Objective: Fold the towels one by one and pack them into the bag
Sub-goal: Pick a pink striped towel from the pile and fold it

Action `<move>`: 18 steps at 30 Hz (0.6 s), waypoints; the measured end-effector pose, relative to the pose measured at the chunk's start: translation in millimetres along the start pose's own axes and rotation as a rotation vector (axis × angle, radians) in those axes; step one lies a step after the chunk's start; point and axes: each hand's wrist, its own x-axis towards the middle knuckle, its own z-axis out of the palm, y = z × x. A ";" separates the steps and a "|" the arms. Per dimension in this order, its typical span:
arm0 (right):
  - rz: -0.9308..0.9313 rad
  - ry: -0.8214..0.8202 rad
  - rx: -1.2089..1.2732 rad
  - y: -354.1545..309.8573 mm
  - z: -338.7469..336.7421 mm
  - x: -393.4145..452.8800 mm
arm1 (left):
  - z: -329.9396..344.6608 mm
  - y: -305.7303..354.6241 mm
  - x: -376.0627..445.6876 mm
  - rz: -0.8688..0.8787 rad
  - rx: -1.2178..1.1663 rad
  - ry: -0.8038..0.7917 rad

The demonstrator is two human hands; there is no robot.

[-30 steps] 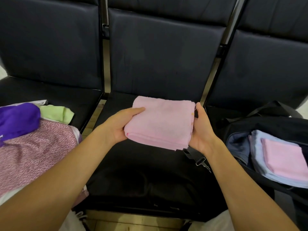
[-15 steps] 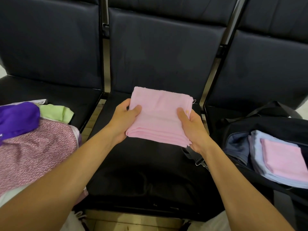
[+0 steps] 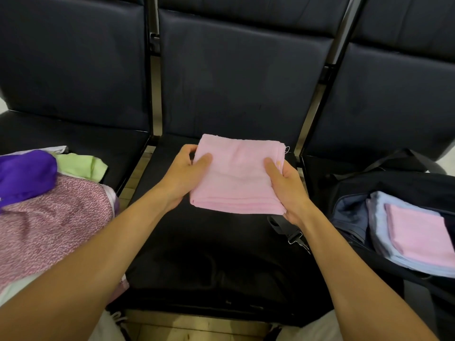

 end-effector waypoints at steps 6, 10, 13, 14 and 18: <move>-0.037 -0.018 -0.034 -5.0 -4.4 -0.3 | -4.4 1.9 1.9 -0.134 -0.121 -0.040; -0.054 -0.077 0.006 -8.2 -7.1 -3.1 | -10.2 4.5 1.1 -0.295 -0.291 -0.162; -0.061 -0.121 0.017 -10.0 -7.1 -5.0 | -11.3 3.5 -0.3 -0.405 -0.427 -0.283; -0.060 -0.137 0.014 -10.5 -6.8 -5.6 | -11.5 3.2 -0.4 -0.404 -0.471 -0.314; -0.050 -0.183 0.014 -9.8 -6.1 -6.6 | -12.8 4.0 1.6 -0.298 -0.507 -0.303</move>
